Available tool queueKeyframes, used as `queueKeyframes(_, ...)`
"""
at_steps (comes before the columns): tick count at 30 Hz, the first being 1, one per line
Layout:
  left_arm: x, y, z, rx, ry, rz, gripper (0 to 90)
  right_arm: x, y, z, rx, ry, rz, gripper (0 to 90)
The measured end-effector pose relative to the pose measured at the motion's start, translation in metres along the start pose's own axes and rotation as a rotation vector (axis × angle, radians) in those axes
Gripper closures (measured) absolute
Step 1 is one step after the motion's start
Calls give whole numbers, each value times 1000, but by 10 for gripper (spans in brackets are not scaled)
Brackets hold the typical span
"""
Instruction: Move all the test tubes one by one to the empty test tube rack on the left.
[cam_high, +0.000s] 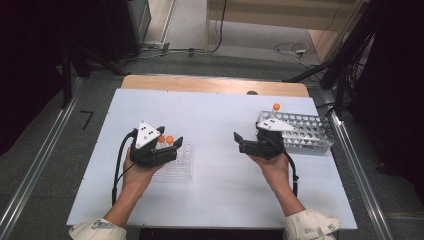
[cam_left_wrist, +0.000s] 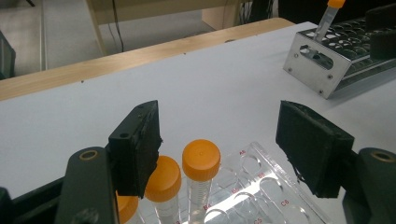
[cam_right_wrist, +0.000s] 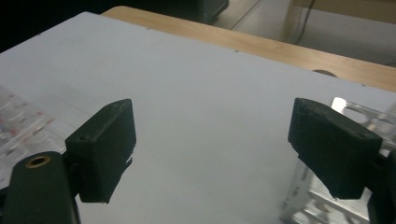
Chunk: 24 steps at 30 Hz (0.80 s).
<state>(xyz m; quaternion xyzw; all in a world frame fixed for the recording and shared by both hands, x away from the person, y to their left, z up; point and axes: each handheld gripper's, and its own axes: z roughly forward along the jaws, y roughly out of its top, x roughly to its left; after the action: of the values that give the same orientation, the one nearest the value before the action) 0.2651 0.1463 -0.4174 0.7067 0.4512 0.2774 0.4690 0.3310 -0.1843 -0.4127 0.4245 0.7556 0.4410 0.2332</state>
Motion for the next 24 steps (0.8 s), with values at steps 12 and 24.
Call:
queueKeyframes(12,-3,-1,1,1,-4,6,314,-53,4,-1,-56,-153,106,140)
queueKeyframes(24,-4,-1,3,5,-8,9,314,-82,-3,29,-69,-272,137,271)
